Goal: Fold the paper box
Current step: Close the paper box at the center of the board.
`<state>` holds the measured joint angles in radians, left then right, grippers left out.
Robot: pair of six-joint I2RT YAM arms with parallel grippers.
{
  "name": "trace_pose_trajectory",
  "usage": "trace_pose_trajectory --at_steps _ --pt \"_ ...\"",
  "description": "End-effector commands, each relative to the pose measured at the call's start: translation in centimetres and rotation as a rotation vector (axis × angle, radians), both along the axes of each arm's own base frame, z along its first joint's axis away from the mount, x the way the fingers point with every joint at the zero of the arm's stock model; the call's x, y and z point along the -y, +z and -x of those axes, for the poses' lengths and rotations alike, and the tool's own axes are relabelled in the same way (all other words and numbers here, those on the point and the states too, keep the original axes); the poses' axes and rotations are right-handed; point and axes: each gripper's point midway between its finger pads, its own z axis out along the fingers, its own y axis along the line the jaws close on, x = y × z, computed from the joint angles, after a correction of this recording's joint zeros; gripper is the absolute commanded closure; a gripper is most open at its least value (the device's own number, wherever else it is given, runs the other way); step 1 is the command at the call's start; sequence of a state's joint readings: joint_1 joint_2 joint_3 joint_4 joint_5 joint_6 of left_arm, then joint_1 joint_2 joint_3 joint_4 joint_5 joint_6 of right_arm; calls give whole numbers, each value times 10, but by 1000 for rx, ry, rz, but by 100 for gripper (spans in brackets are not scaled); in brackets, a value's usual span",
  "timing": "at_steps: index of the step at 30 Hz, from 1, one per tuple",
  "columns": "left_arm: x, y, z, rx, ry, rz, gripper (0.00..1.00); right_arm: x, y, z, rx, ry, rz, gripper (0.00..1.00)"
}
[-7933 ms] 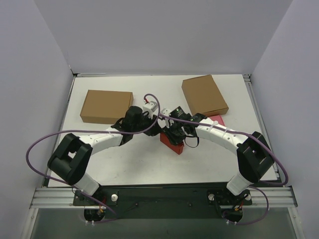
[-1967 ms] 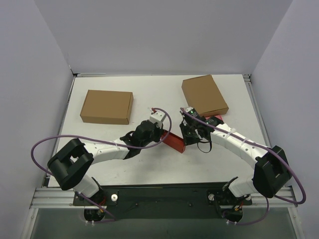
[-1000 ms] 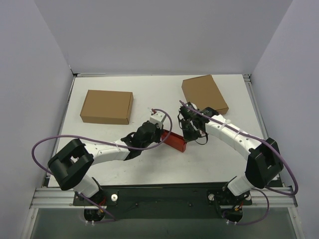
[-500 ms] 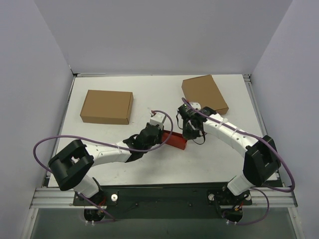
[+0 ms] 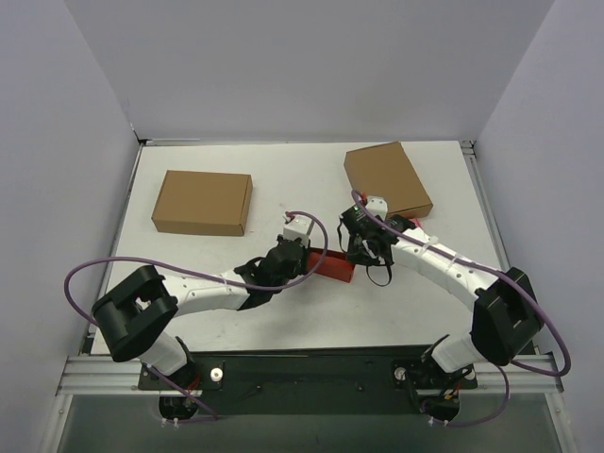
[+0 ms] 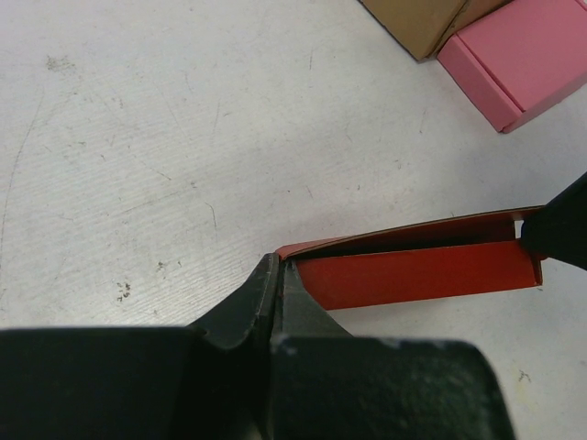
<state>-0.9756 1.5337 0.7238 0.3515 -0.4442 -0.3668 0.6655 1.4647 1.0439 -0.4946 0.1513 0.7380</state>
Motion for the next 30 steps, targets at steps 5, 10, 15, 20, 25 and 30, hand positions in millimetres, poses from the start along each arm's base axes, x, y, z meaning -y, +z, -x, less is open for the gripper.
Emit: trace_pose_trajectory --at_steps 5,10,15,20,25,30 --pt "-31 -72 42 -203 -31 -200 100 5 -11 12 -9 -10 7 100" --pt "-27 -68 39 -199 -27 -194 100 14 -19 22 -33 -10 35 100" --pt "-24 -68 38 -207 -29 -191 100 18 -26 29 -61 2 57 100" --pt "-22 -69 39 -221 -30 -189 100 23 -27 35 -58 -9 73 100" --pt "-15 -68 41 -252 -41 -174 100 28 -30 43 -54 -14 84 100" --pt "-19 -68 42 -265 -28 -160 100 34 -35 51 -37 -35 111 100"
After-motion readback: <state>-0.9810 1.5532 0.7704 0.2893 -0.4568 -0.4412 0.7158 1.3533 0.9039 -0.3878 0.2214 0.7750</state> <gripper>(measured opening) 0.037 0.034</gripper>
